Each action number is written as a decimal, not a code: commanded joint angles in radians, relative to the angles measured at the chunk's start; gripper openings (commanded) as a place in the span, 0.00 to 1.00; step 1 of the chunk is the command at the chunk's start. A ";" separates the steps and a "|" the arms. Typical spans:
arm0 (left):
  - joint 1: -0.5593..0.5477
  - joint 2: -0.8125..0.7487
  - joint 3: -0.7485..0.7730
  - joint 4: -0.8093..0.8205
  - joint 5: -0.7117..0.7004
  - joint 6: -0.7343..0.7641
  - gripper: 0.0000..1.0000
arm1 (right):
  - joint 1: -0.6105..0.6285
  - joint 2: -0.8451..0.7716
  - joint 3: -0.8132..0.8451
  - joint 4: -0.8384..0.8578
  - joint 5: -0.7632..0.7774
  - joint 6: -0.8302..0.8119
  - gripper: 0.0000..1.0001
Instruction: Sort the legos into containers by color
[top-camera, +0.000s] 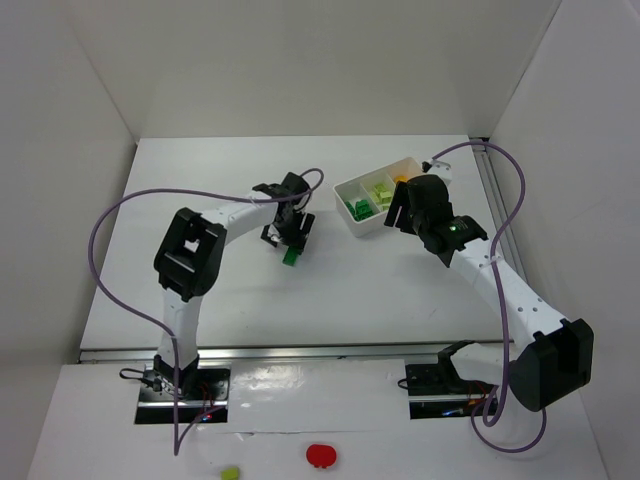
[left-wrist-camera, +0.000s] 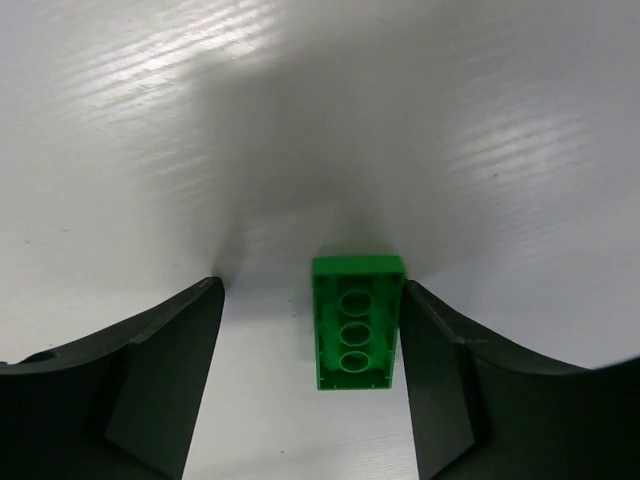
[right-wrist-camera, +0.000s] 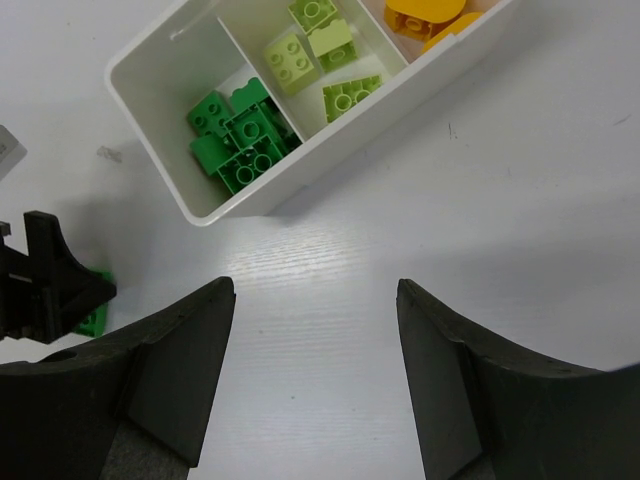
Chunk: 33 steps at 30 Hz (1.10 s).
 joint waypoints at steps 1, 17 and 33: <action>0.028 0.017 0.025 -0.025 0.048 -0.015 0.79 | 0.008 -0.026 0.003 0.037 0.017 -0.006 0.73; 0.060 -0.054 -0.016 -0.031 0.122 -0.057 0.45 | 0.008 -0.017 0.003 0.046 -0.003 -0.006 0.73; 0.037 -0.063 -0.075 -0.042 0.096 -0.176 0.60 | 0.008 0.002 0.003 0.046 -0.012 -0.006 0.73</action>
